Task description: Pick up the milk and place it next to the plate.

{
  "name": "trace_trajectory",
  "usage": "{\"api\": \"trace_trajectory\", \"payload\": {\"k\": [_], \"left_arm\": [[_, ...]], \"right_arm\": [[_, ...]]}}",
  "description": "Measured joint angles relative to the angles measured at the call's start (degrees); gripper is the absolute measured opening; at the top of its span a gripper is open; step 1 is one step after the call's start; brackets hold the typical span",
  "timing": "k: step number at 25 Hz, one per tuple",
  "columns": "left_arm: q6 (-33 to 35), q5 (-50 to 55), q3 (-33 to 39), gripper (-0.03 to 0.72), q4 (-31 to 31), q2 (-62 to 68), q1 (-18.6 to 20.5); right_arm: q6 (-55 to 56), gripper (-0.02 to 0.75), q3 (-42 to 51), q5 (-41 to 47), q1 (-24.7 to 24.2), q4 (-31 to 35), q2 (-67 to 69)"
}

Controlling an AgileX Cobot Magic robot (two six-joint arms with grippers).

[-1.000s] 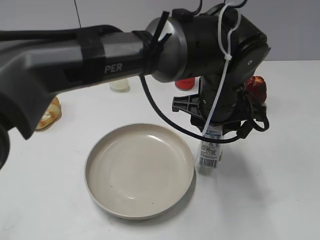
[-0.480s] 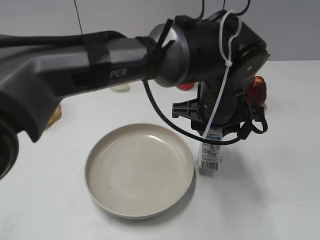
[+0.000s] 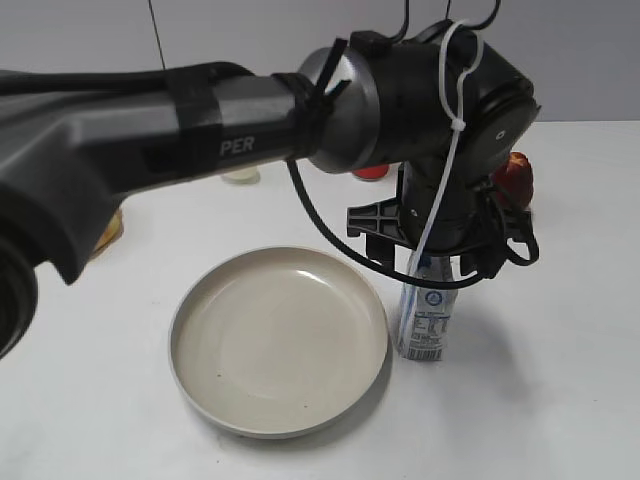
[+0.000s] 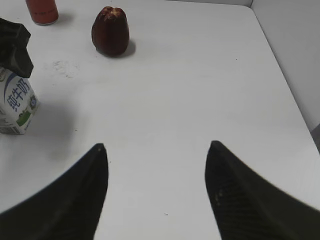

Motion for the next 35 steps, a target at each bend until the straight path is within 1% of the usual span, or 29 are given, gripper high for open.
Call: {"api": "trace_trajectory", "payload": {"k": [3, 6, 8, 10, 13, 15, 17, 21, 24, 26, 28, 32, 35], "left_arm": [[0.2, -0.9, 0.0, 0.603, -1.5, -2.0, 0.4], [4.1, -2.2, 0.0, 0.606, -1.8, -6.1, 2.0], [10.1, -2.4, 0.0, 0.604, -2.3, -9.5, 4.1], [17.5, -0.7, 0.0, 0.596, -2.6, -13.3, 6.5], [29.2, 4.9, 0.0, 0.589, -2.8, -18.5, 11.0], [34.8, 6.2, 0.1, 0.589, -2.6, -21.4, 15.0], [38.3, 6.5, 1.2, 0.587, -2.6, -24.6, 19.2], [40.9, 6.7, 6.3, 0.588, -4.7, -30.2, 29.0], [42.2, 6.7, 14.1, 0.587, -6.7, -34.9, 35.5], [43.4, 6.7, 21.9, 0.578, -6.9, -38.4, 39.4], [44.5, 6.7, 30.4, 0.564, -6.9, -43.1, 42.1], [45.5, 6.2, 49.7, 0.551, -6.8, -54.6, 45.9], [45.8, 3.5, 62.7, 0.550, -6.3, -64.4, 47.7]], "right_arm": [[0.0, 0.466, 0.0, 0.0, 0.0, 0.0, 0.0], [0.0, 0.466, 0.0, 0.0, 0.0, 0.0, 0.0], [0.0, 0.466, 0.0, 0.0, 0.0, 0.0, 0.0], [0.0, 0.466, 0.0, 0.0, 0.0, 0.0, 0.0], [0.0, 0.466, 0.0, 0.0, 0.0, 0.0, 0.0], [0.0, 0.466, 0.0, 0.0, 0.0, 0.0, 0.0], [0.0, 0.466, 0.0, 0.0, 0.0, 0.0, 0.0], [0.0, 0.466, 0.0, 0.0, 0.0, 0.0, 0.0], [0.0, 0.466, 0.0, 0.0, 0.0, 0.0, 0.0], [0.0, 0.466, 0.0, 0.0, 0.0, 0.0, 0.0], [0.0, 0.466, 0.0, 0.0, 0.0, 0.0, 0.0], [0.0, 0.466, 0.0, 0.0, 0.0, 0.0, 0.0], [0.0, 0.466, 0.0, 0.0, 0.0, 0.0, 0.0]]}}
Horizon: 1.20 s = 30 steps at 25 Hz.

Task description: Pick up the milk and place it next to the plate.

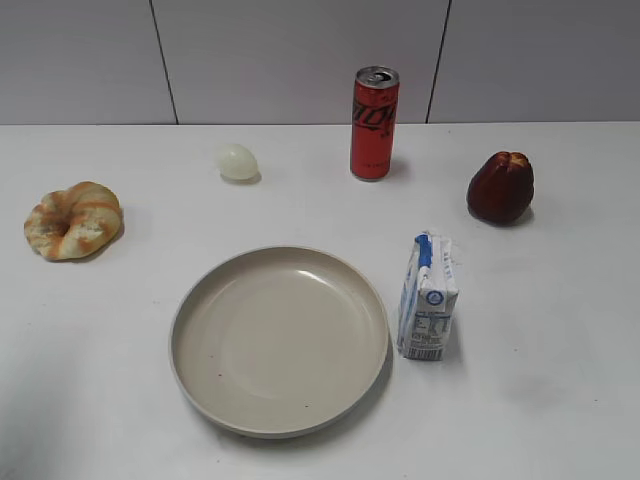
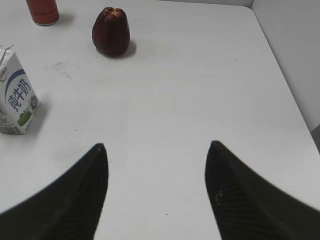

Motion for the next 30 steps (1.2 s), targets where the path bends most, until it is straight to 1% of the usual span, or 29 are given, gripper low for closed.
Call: {"api": "trace_trajectory", "payload": {"k": [2, 4, 7, 11, 15, 18, 23, 30], "left_arm": [[0.3, -1.5, 7.4, 0.548, 0.0, -6.3, 0.3], [1.1, -2.1, 12.7, 0.549, 0.0, -13.7, 0.3], [4.1, -2.5, 18.0, 0.543, -0.2, -24.8, 0.3], [8.2, -2.8, 21.0, 0.539, -0.5, -40.3, 0.3], [11.4, -3.5, 22.7, 0.537, -3.3, -52.0, 0.3], [13.7, -3.7, 25.8, 0.537, -6.3, -57.2, 0.3], [15.4, -3.8, 26.0, 0.537, -7.5, -58.7, 0.3], [16.0, -3.8, 26.0, 0.537, -9.7, -58.7, 0.3]], "right_arm": [[0.0, 0.466, 0.0, 0.0, 0.0, 0.0, 0.0], [0.0, 0.466, 0.0, 0.0, 0.0, 0.0, 0.0], [0.0, 0.466, 0.0, 0.0, 0.0, 0.0, 0.0], [0.0, 0.466, 0.0, 0.0, 0.0, 0.0, 0.0], [0.0, 0.466, 0.0, 0.0, 0.0, 0.0, 0.0], [0.0, 0.466, 0.0, 0.0, 0.0, 0.0, 0.0], [0.0, 0.466, 0.0, 0.0, 0.0, 0.0, 0.0], [0.0, 0.466, 0.0, 0.0, 0.0, 0.0, 0.0]]}}
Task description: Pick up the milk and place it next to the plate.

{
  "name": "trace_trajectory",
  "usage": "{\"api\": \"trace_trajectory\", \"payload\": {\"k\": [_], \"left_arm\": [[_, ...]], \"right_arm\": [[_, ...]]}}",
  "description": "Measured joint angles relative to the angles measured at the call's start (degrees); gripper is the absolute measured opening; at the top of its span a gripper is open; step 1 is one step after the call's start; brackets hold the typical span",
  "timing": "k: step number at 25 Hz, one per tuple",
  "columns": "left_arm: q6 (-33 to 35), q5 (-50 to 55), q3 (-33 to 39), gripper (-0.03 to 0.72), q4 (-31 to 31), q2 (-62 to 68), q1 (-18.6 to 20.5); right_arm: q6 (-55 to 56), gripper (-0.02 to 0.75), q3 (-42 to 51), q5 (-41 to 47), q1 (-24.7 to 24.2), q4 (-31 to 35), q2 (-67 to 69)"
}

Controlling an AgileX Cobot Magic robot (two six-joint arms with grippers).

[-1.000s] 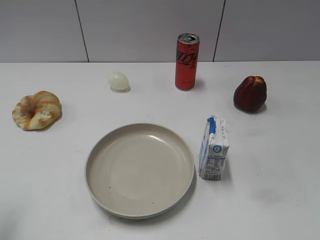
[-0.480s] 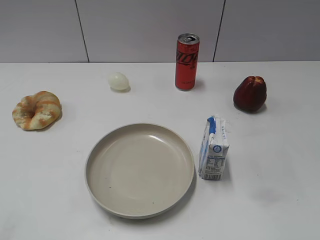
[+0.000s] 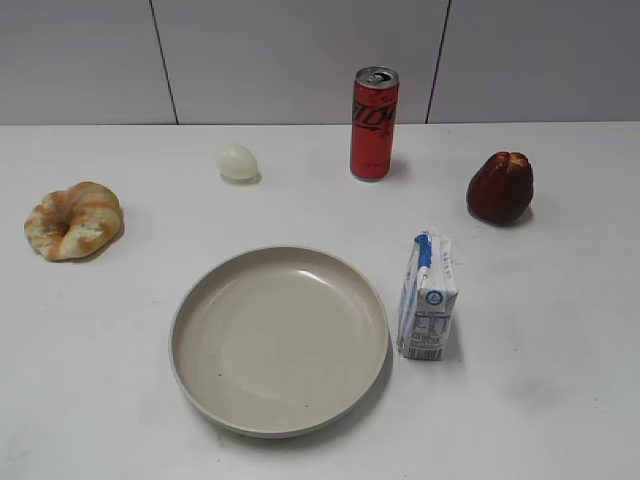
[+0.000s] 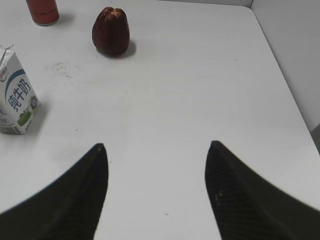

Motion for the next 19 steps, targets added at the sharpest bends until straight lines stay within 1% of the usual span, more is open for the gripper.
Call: {"api": "trace_trajectory", "payload": {"k": [10, 13, 19], "left_arm": [[0.2, 0.0, 0.0, 0.536, -0.2, -0.8, 0.4], [0.2, 0.0, 0.0, 0.536, -0.3, -3.7, 2.9], [0.2, 0.0, 0.0, 0.536, -0.4, -9.9, 10.9]], "right_arm": [[0.0, 0.466, 0.0, 0.0, 0.0, 0.0, 0.0], [0.0, 0.466, 0.0, 0.0, 0.0, 0.0, 0.0], [0.0, 0.466, 0.0, 0.0, 0.0, 0.0, 0.0]]}}
